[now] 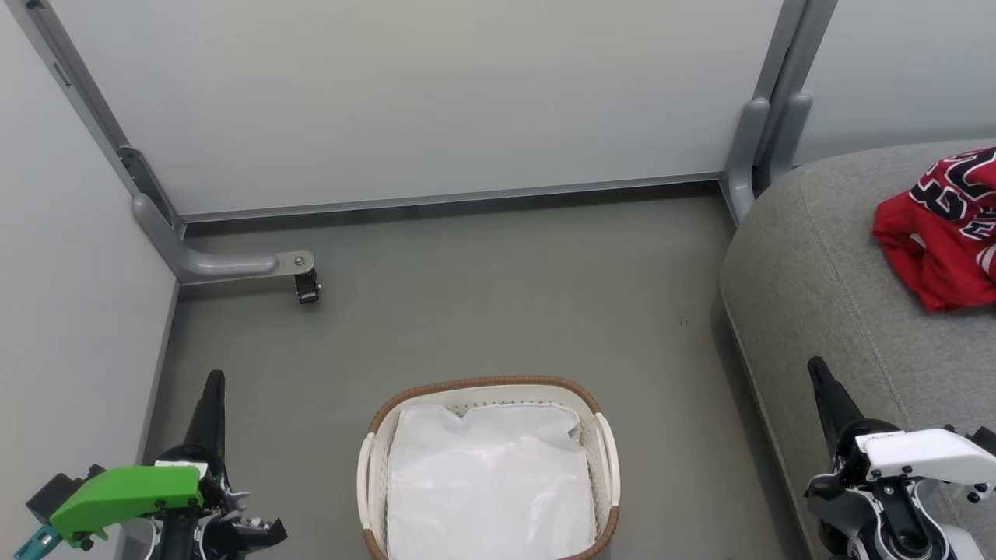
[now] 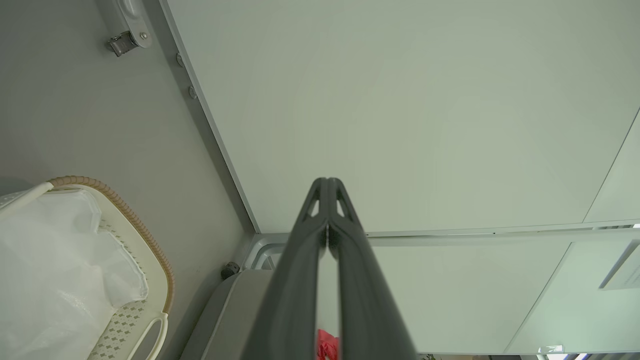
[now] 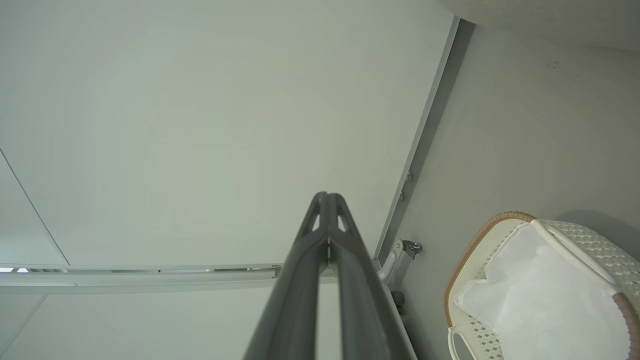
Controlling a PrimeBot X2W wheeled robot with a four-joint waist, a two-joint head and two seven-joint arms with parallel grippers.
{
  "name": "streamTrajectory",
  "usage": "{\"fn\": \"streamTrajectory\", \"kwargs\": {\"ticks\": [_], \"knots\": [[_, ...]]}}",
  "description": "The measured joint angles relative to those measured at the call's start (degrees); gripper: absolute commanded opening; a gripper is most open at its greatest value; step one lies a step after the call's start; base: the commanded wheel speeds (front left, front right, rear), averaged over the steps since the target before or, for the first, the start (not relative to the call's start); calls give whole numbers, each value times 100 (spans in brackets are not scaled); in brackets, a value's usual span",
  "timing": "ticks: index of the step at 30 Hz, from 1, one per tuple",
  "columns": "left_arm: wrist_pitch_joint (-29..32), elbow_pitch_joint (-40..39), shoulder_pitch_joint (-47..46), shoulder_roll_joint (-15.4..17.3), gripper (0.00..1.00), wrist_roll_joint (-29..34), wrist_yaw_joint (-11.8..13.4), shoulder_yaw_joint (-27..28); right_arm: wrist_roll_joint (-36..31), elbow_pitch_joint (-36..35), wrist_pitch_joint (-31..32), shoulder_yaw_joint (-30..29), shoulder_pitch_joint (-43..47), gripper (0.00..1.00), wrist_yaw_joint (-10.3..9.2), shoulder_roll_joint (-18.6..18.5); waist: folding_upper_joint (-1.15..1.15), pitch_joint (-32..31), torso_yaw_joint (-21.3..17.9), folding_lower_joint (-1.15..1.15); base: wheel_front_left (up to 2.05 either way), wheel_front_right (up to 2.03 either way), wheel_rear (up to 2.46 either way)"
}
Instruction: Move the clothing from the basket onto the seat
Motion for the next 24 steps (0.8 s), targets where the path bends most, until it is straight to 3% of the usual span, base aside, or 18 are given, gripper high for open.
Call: {"fn": "streamTrajectory", "kwargs": {"ticks": [14,24], "knots": [[127,-46,-52,-9,0,-476,-24,107,532,-19,146,-34,-53,0,0,-7,0,3,-49,0,0,0,0],[129,-56,-65,-10,0,-482,-30,111,548,-21,147,-35,-59,0,0,-7,0,3,-50,0,0,0,0]]}}
